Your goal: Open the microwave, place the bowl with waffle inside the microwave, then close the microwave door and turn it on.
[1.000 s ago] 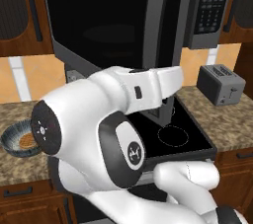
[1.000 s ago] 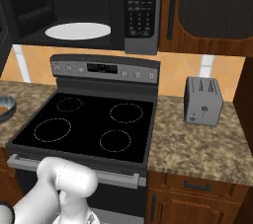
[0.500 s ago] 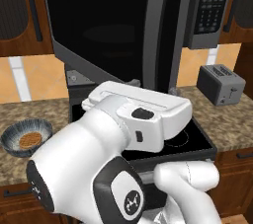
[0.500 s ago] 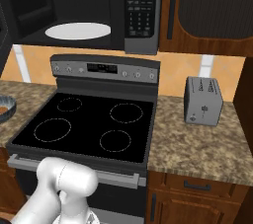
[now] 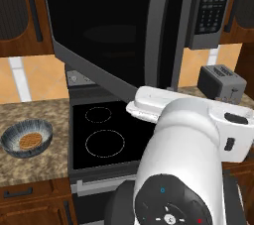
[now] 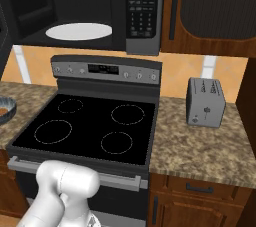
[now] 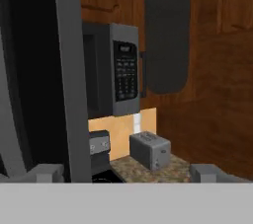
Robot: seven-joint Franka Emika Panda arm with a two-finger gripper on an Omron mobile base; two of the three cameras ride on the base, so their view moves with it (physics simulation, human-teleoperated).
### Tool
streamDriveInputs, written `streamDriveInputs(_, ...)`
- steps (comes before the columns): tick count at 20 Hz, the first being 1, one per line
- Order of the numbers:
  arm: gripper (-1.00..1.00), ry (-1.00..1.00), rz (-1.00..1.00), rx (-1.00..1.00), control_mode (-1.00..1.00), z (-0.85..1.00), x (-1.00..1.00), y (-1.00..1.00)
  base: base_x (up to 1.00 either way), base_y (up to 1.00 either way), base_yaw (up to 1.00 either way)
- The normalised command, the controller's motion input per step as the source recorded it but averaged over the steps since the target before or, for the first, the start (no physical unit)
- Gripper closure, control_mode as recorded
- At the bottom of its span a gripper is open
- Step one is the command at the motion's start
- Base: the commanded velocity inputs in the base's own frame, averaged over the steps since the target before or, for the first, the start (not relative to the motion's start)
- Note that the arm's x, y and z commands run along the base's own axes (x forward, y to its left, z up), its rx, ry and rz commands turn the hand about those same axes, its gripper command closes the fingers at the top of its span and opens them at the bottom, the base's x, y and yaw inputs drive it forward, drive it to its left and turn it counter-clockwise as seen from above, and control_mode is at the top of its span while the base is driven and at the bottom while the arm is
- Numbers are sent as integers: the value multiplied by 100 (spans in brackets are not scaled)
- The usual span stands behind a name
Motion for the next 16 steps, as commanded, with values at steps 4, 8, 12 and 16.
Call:
streamDriveInputs(4,-100,4,81,18,-100,-2,-53,-9,0,0,0)
streamDriveInputs(8,-100,6,83,17,-100,0,-14,-6,0,0,0)
streamDriveInputs(12,-100,12,72,20,-100,0,17,-21,0,0,0)
streamDriveInputs(16,-100,15,63,26,-100,0,56,-31,0,0,0)
